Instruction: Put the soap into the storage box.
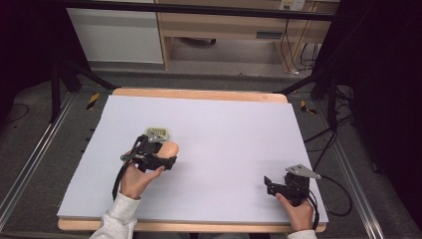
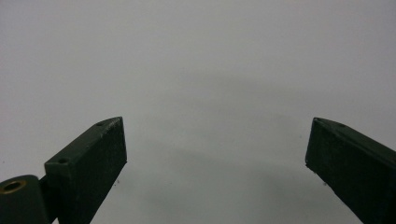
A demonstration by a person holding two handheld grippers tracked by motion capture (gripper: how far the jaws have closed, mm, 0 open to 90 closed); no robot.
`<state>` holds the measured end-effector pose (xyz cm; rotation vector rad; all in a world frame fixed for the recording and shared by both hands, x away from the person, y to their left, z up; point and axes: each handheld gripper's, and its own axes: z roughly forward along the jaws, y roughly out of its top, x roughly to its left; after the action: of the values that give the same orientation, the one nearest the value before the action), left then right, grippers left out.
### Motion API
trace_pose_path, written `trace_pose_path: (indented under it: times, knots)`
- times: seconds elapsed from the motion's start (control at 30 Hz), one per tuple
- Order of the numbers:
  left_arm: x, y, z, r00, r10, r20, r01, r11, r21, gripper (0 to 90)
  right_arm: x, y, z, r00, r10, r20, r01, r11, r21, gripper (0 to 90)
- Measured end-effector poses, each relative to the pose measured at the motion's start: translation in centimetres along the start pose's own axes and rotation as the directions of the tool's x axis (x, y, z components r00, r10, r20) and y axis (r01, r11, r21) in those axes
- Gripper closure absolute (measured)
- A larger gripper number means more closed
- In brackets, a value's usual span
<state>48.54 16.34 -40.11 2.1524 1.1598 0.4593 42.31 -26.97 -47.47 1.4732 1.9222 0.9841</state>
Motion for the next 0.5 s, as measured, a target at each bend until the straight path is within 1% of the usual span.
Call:
trace_pose_path:
  times: [0.27,0.3,0.4,0.5]
  knots:
    - [1.4,0.0,0.0,0.9989,-0.04,-0.023,0.04,0.9991,-0.011,31.8,0.2,0.0,0.1,1.0,0.002,-0.002,-0.002,1.0,0.0,5.6]
    - [1.6,0.0,0.0,0.9987,-0.043,-0.027,0.042,0.999,-0.013,31.8,0.2,0.0,0.1,1.0,0.003,-0.008,-0.003,1.0,0.0,5.6]
    - [2.1,0.1,-0.1,0.998,-0.055,-0.032,0.055,0.9984,-0.017,31.8,0.3,0.0,0.3,1.0,-0.009,-0.004,0.009,1.0,0.005,5.6]
    - [2.6,0.2,-0.1,0.9969,-0.069,-0.039,0.068,0.9974,-0.023,31.8,0.3,0.0,0.3,1.0,-0.009,-0.004,0.009,1.0,0.002,5.6]
